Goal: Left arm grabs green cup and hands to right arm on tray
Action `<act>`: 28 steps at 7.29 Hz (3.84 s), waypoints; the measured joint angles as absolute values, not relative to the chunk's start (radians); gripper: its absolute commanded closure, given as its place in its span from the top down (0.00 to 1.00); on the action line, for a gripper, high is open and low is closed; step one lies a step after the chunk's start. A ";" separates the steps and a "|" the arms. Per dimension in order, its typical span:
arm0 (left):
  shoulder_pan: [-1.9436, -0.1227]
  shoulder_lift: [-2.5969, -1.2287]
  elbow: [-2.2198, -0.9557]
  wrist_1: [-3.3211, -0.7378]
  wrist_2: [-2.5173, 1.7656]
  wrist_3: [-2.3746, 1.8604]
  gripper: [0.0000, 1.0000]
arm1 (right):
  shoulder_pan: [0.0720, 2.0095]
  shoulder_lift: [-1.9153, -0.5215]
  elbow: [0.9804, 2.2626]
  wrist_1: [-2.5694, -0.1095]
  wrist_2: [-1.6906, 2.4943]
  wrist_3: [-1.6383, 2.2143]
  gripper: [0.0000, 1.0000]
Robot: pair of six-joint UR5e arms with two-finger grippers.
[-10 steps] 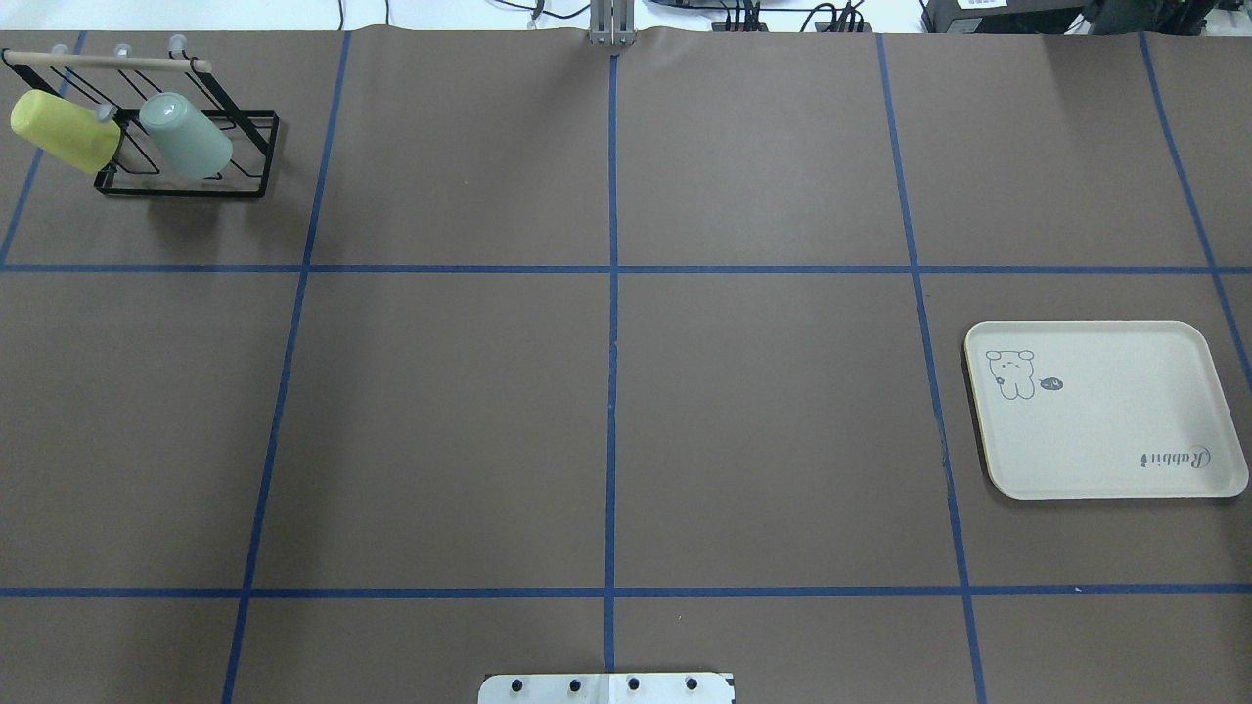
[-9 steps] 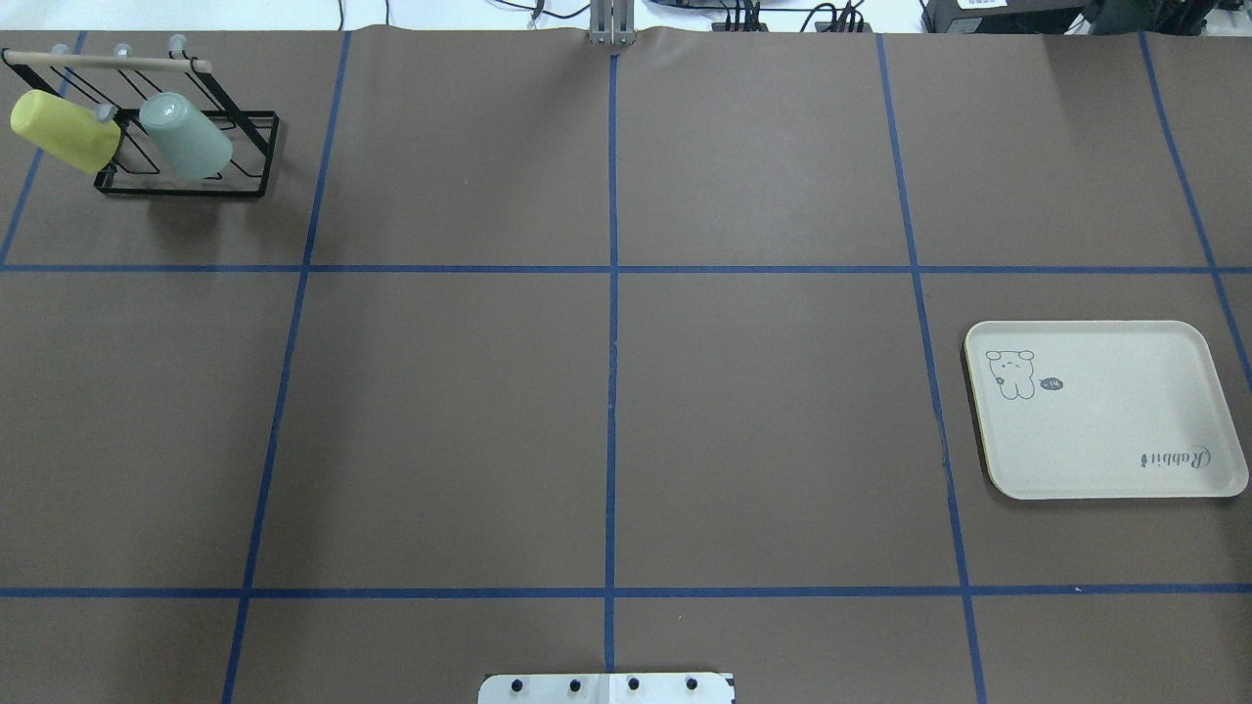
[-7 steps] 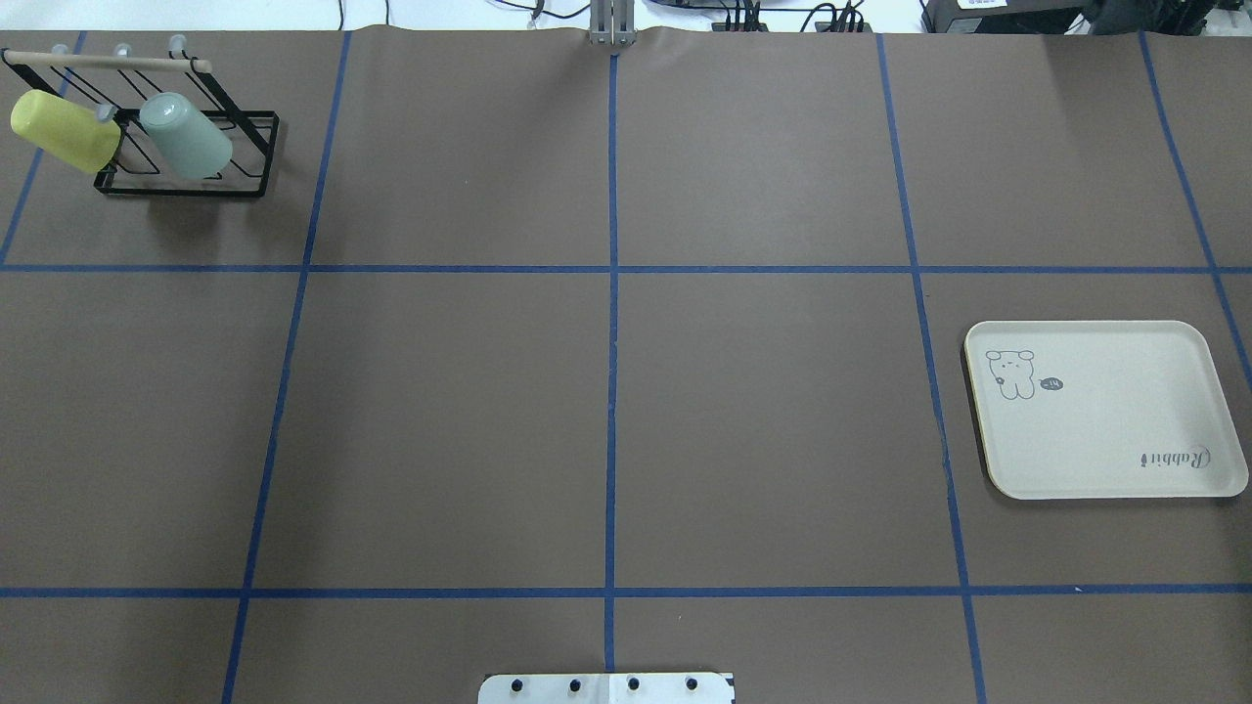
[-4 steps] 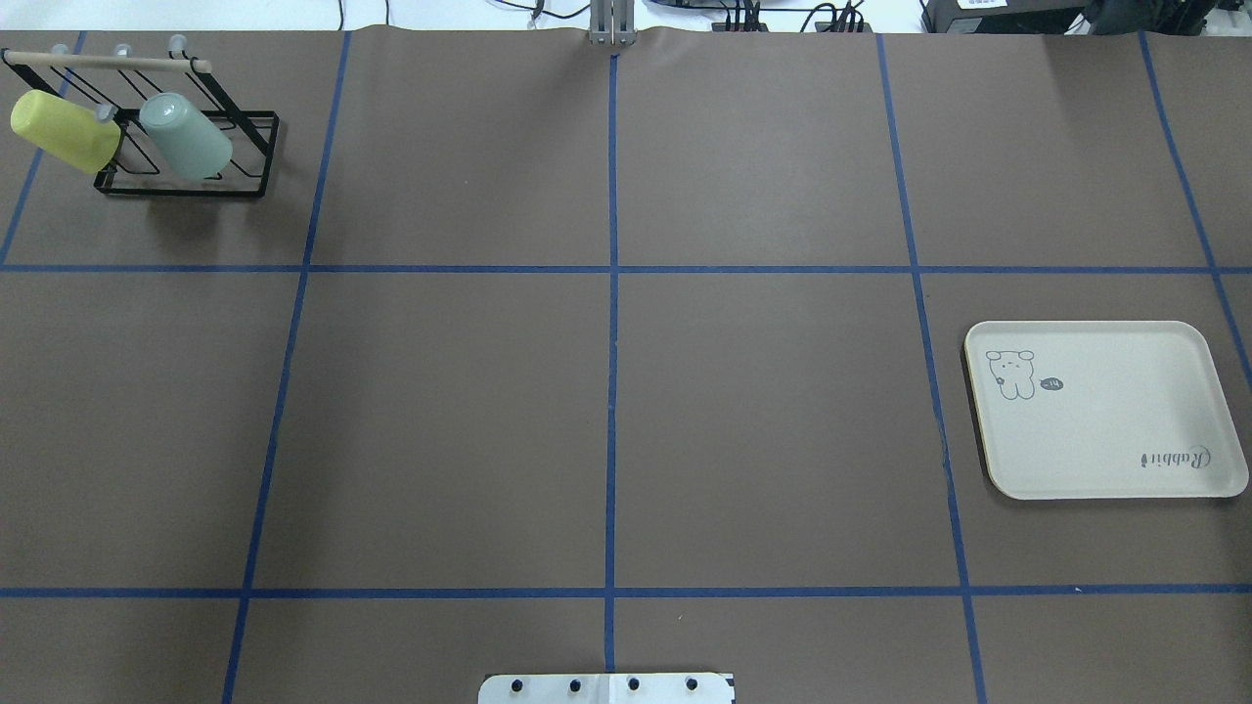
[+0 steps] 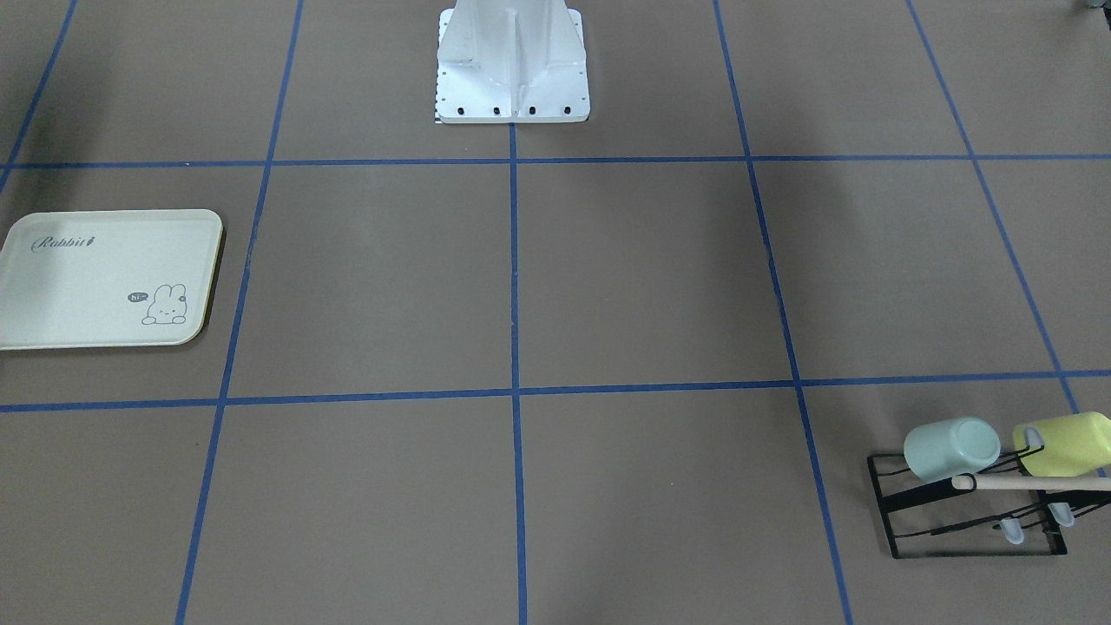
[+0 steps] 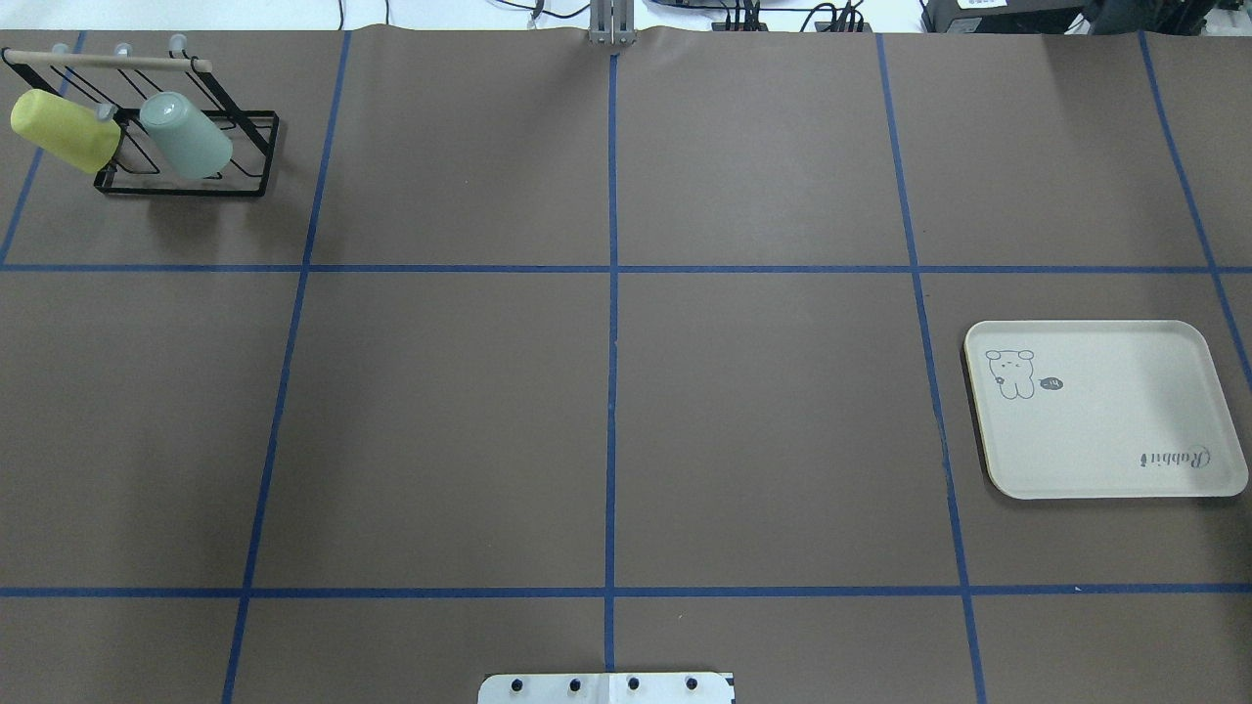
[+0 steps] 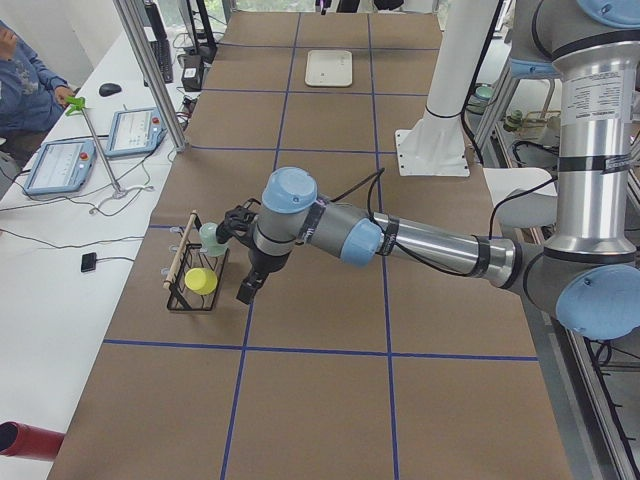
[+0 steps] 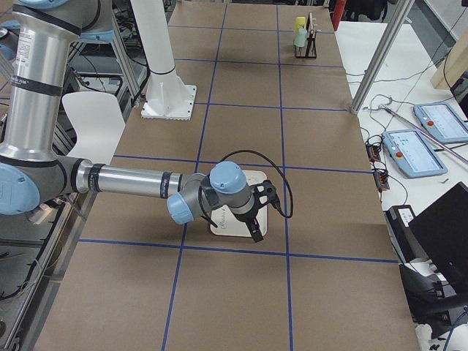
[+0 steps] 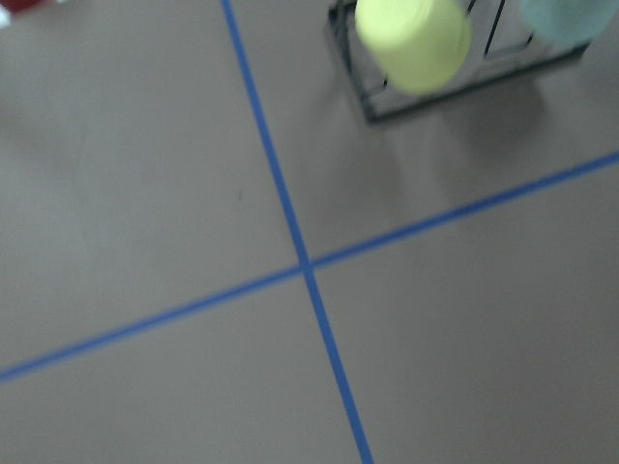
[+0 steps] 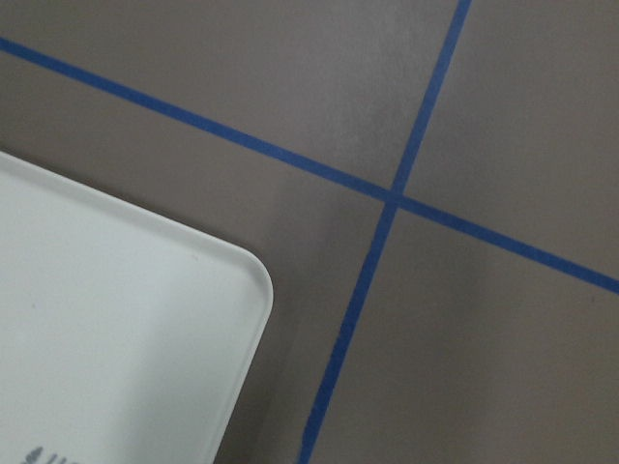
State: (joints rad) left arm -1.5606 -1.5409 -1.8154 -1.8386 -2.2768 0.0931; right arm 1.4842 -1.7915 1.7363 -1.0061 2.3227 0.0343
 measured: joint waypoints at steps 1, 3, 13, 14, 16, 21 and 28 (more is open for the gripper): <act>-1.558 -1.583 -1.750 -1.901 -2.280 0.093 1.00 | 1.483 -1.753 1.742 -1.005 2.339 0.048 1.00; -1.549 -1.652 -1.603 -2.045 -2.282 0.060 1.00 | 1.479 -1.705 1.746 -1.000 2.384 0.101 1.00; -1.183 -1.972 -1.418 -2.186 -2.149 -0.515 1.00 | 1.392 -1.597 1.761 -0.944 2.394 0.331 1.00; -1.175 -1.984 -1.384 -2.191 -2.129 -0.513 1.00 | 1.391 -1.598 1.761 -0.940 2.394 0.331 1.00; -1.160 -1.993 -1.341 -2.197 -2.070 -0.504 1.00 | 1.391 -1.598 1.760 -0.938 2.395 0.331 1.00; -1.120 -1.999 -1.321 -2.197 -2.051 -0.503 0.97 | 1.391 -1.599 1.759 -0.937 2.396 0.332 1.00; -1.118 -1.997 -1.304 -2.193 -2.034 -0.502 0.93 | 1.391 -1.599 1.761 -0.937 2.396 0.331 1.00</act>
State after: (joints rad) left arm -1.1183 -1.9975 -1.3041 -2.1932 -2.0336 -0.5016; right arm 1.3913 -1.5993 1.7610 -0.9373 2.3961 0.3314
